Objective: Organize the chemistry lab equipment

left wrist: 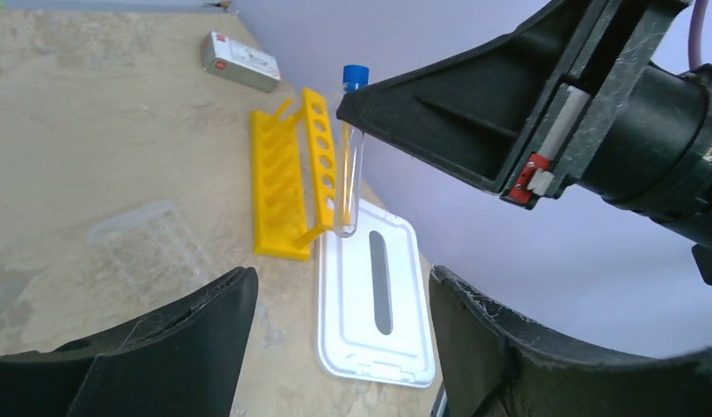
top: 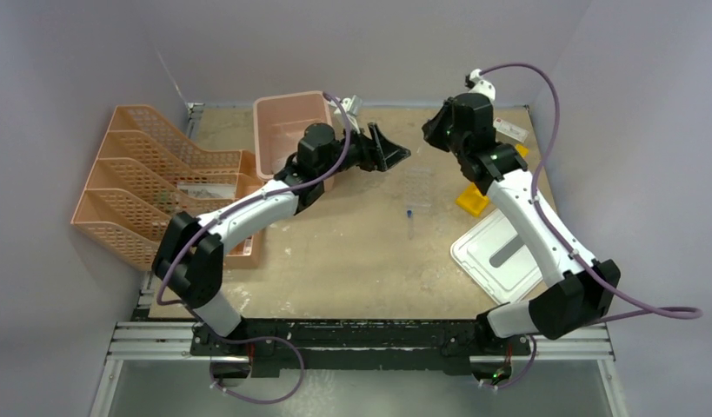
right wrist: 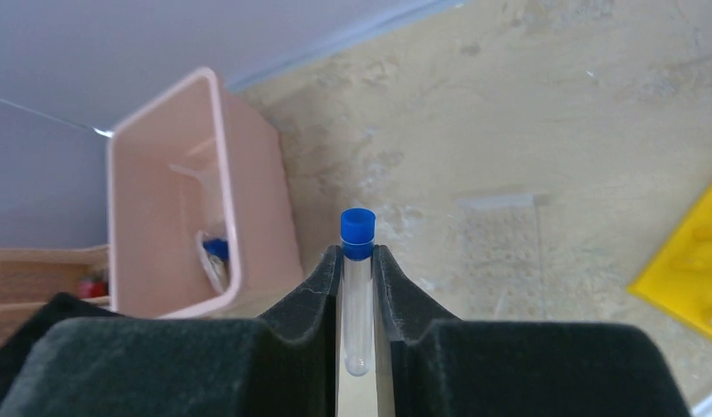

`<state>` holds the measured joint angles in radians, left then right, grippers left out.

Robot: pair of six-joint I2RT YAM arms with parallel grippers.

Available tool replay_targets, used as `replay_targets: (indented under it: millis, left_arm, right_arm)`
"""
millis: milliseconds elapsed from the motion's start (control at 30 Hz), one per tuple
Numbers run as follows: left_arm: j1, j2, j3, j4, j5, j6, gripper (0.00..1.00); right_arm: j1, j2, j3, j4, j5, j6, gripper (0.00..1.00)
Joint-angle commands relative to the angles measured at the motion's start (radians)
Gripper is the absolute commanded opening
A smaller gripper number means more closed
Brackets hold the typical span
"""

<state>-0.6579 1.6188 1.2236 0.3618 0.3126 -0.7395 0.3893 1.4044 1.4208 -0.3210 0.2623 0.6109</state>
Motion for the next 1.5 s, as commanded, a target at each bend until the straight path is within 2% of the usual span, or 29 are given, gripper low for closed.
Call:
replay_targets:
  millis: [0,133,333,433,600,767,900,967,1033,1133,1167,1233,1333,1467]
  left_arm:
    - [0.002,0.061,0.108,0.176,0.103,-0.057,0.71]
    - [0.000,0.114,0.163,0.148,0.092,-0.058,0.65]
    - [0.000,0.168,0.209,0.172,0.120,-0.074,0.56]
    - [-0.009,0.182,0.214,0.192,0.141,-0.068,0.47]
    - [-0.016,0.169,0.190,0.213,0.100,-0.034,0.32]
    - [-0.017,0.163,0.183,0.220,0.092,-0.017,0.22]
    - [-0.016,0.171,0.207,0.198,0.112,0.018,0.01]
    - [-0.016,0.166,0.212,0.168,0.111,0.047,0.00]
    - [-0.016,0.159,0.213,0.138,0.118,0.084,0.00]
    - [-0.013,0.140,0.217,0.054,0.135,0.179,0.00]
    - [-0.010,0.133,0.217,0.030,0.137,0.212,0.00]
    - [-0.005,0.120,0.214,0.019,0.159,0.224,0.00]
    - [-0.001,0.115,0.227,-0.007,0.204,0.251,0.00]
    - [0.007,0.102,0.243,-0.075,0.219,0.312,0.00]
  right_arm:
    - [-0.038,-0.042,0.061,0.087,-0.136,0.064,0.09]
    - [-0.071,-0.058,0.048,0.112,-0.221,0.097,0.09]
    - [-0.073,-0.076,0.022,0.144,-0.250,0.098,0.09]
    - [-0.075,-0.068,0.026,0.144,-0.261,0.097,0.10]
    - [-0.079,-0.060,0.019,0.154,-0.313,0.094,0.10]
    - [-0.080,-0.052,-0.006,0.161,-0.339,0.093,0.11]
    - [-0.080,-0.044,-0.008,0.160,-0.353,0.089,0.11]
    - [-0.083,-0.043,-0.009,0.156,-0.351,0.084,0.13]
    - [-0.091,-0.043,-0.005,0.150,-0.356,0.078,0.23]
    - [-0.132,-0.022,0.008,0.136,-0.439,0.060,0.59]
    - [-0.157,-0.012,0.003,0.160,-0.521,0.045,0.66]
    - [-0.210,0.024,0.010,0.174,-0.722,0.044,0.69]
    - [-0.263,0.051,0.001,0.206,-0.935,0.076,0.68]
    - [-0.278,0.053,0.005,0.211,-1.009,0.071,0.64]
